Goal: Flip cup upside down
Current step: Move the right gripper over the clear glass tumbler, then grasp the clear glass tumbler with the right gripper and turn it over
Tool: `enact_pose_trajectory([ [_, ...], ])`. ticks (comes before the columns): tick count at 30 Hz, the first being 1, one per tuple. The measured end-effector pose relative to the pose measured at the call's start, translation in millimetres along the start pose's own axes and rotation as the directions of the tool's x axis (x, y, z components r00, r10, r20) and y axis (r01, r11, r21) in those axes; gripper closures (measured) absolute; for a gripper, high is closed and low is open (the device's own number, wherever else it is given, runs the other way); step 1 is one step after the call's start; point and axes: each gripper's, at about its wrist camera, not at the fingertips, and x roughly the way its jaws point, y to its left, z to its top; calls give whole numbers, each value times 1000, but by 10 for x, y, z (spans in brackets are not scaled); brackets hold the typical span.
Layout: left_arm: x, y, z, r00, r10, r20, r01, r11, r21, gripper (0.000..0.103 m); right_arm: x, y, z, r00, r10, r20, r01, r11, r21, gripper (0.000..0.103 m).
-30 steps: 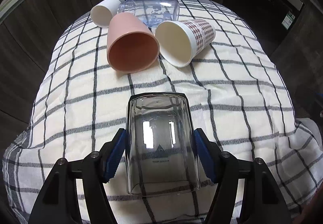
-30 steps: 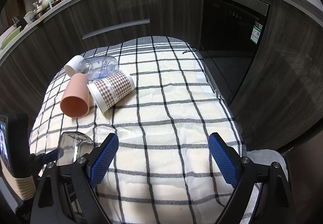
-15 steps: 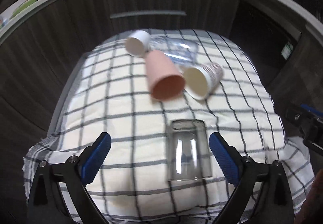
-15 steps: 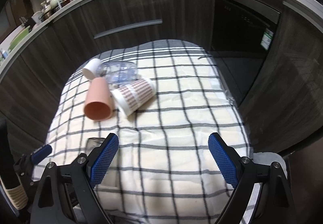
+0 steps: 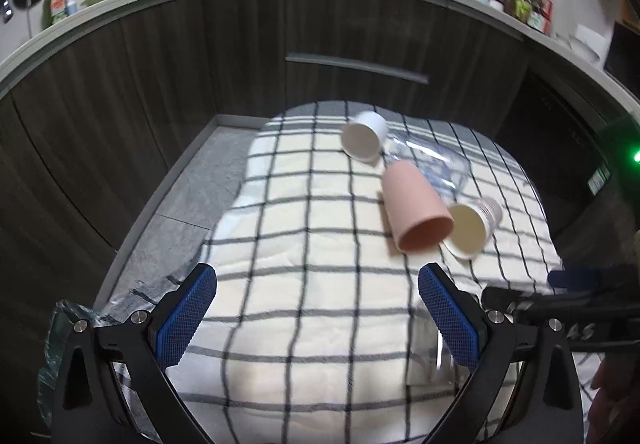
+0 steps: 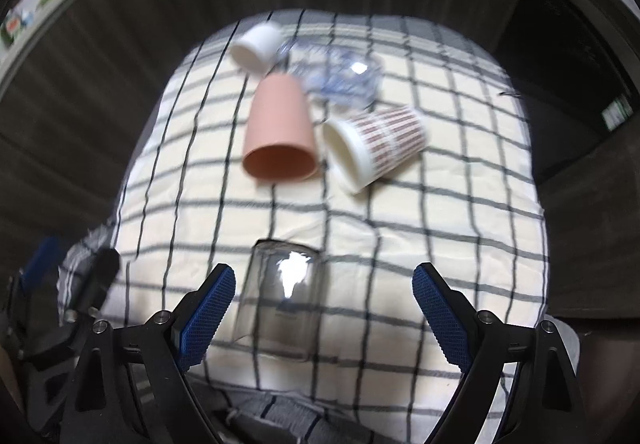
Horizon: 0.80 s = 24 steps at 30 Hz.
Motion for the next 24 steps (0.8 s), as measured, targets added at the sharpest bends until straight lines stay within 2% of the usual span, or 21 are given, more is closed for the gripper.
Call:
enact_pose_trajectory([
  [4, 17, 178, 51, 1000, 18, 19, -18, 999, -38, 0, 179, 139, 100, 994, 0, -110, -1, 1000, -11, 13],
  [7, 54, 311, 72, 999, 26, 25, -24, 998, -65, 0, 335, 160, 159, 980, 10, -198, -8, 1000, 11, 13],
  [14, 151, 490, 129, 999, 33, 35, -29, 994, -105, 0, 713, 234, 252, 925, 8, -379, 2, 1000, 27, 16],
  [18, 229, 571, 156, 1000, 21, 17, -18, 991, -134, 0, 871, 263, 304, 898, 6, -439, 7, 1000, 28, 24],
  [24, 394, 677, 163, 999, -24, -30, 18, 981, -191, 0, 1073, 248, 350, 854, -26, -520, 46, 999, 27, 24],
])
